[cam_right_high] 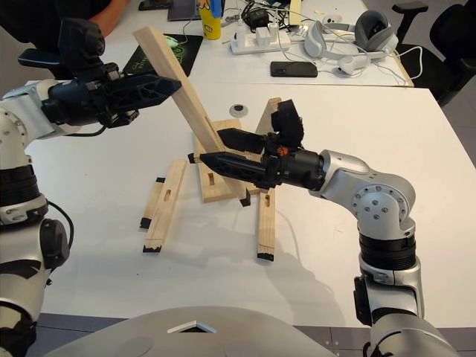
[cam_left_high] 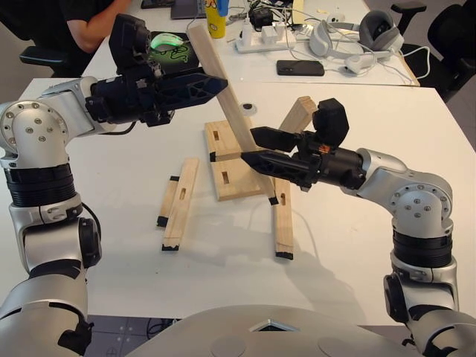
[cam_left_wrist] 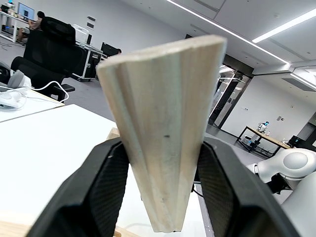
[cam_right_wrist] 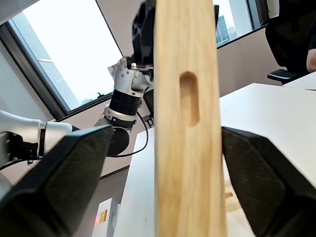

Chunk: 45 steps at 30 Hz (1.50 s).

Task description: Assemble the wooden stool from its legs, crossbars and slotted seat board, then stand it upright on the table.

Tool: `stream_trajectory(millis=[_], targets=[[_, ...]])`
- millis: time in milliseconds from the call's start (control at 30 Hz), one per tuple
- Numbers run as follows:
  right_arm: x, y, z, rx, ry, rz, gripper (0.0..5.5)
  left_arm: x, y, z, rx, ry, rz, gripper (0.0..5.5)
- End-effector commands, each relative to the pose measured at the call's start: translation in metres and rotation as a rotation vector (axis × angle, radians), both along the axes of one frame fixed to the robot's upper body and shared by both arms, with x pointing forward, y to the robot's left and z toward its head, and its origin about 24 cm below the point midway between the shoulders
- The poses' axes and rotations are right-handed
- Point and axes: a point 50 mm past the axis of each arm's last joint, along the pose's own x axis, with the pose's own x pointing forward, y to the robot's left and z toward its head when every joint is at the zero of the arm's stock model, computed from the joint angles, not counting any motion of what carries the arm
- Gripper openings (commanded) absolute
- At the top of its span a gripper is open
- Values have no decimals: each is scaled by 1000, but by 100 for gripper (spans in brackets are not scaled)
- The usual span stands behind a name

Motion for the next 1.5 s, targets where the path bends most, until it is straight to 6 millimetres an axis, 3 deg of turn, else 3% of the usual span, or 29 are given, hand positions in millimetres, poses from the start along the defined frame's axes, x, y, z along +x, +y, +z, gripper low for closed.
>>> stream_trajectory(millis=[33,200,367,500,667,900,1133,1500], targets=[[1,-16,5,17,-15,-54,393,-3,4,3,34,-18,11,209],[-6,-35,14,97,22,-69,393,-7,6,2,69,-26,9,208],[-44,-58,-34,-283,152,11,393,-17,18,4,163,-89,56,208],[-43,-62,-64,-418,145,-62,393,-29,33,6,236,-140,110,208],[-37,-33,-80,-415,44,-157,393,-41,46,-11,389,-174,159,208],[-37,-5,-90,-477,-84,-155,393,-33,69,-14,304,-222,329,208],[-27,15,-112,-604,-130,-237,393,-28,67,-26,286,-261,372,207],[-9,41,-118,-657,-240,-361,393,-21,63,-48,307,-333,428,207]])
